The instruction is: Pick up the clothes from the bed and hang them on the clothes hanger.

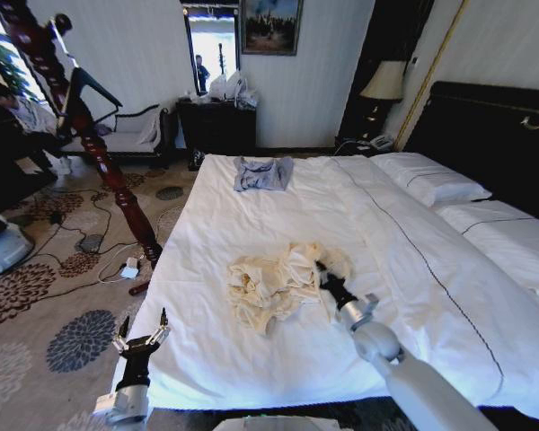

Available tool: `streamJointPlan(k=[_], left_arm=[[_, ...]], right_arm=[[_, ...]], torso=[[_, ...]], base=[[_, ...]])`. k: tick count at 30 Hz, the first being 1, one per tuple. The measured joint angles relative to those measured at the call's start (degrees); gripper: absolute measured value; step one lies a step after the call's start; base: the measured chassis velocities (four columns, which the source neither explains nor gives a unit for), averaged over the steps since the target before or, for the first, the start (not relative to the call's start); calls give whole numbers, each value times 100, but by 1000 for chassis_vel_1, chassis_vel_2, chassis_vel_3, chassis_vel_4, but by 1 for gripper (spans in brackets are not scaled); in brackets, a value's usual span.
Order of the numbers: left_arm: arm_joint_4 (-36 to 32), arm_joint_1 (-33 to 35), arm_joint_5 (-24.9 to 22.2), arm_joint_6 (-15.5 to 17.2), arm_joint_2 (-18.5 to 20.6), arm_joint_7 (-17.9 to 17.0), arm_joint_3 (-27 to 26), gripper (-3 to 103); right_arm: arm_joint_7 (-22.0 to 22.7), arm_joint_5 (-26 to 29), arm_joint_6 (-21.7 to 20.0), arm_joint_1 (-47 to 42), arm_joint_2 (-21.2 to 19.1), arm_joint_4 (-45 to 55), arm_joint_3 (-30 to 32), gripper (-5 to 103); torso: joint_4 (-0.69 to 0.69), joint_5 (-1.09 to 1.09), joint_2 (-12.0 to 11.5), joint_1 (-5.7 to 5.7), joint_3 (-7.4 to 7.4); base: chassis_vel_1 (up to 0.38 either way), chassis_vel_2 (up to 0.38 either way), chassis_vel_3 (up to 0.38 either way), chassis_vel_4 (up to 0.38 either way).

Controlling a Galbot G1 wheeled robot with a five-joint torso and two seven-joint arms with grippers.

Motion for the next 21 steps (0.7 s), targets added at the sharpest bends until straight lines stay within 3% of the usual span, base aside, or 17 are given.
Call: streamJointPlan(k=[1, 5, 7, 9, 12, 15, 16, 20, 21], left_arm=[[0, 0, 0, 0, 0, 0, 0, 100], [14, 17, -14, 0, 22, 2, -15, 100], [13, 17, -14, 1, 23, 2, -15, 100], [-13, 9, -14, 25, 32, 3, -16, 100], [-17, -19, -16, 40, 41, 2, -21, 100], [27, -42, -11, 49, 29, 2, 4, 100], [27, -42, -11, 49, 29, 2, 4, 100], [86, -86, 48, 50, -5, 5, 55, 100], [86, -86, 48, 50, -5, 5, 55, 100]], right_arm=[[0, 0, 0, 0, 0, 0, 0, -2], [-152, 447, -98, -110, 177, 251, 174, 19], [-146, 522, -122, -123, 188, 291, 204, 19], [5, 624, -260, -231, 191, 419, 367, 30], [194, 646, -417, -404, 146, 554, 507, 41], [510, 577, -837, -802, 43, 795, 734, 51], [510, 577, -837, -802, 43, 795, 734, 51], [521, 304, -859, -1079, 38, 819, 774, 73], [521, 304, -859, -1079, 38, 819, 774, 73]], torso=[[0, 0, 0, 0, 0], [1, -2, 0, 0, 0], [1, -2, 0, -1, 0], [1, -1, 0, 0, 0], [0, 0, 0, 0, 0], [-1, -1, 0, -1, 0], [-1, -1, 0, -1, 0], [-1, -1, 0, 0, 0], [-1, -1, 0, 0, 0]], base=[[0, 0, 0, 0], [0, 0, 0, 0], [0, 0, 0, 0], [0, 0, 0, 0], [0, 0, 0, 0], [0, 0, 0, 0], [0, 0, 0, 0], [0, 0, 0, 0], [0, 0, 0, 0]])
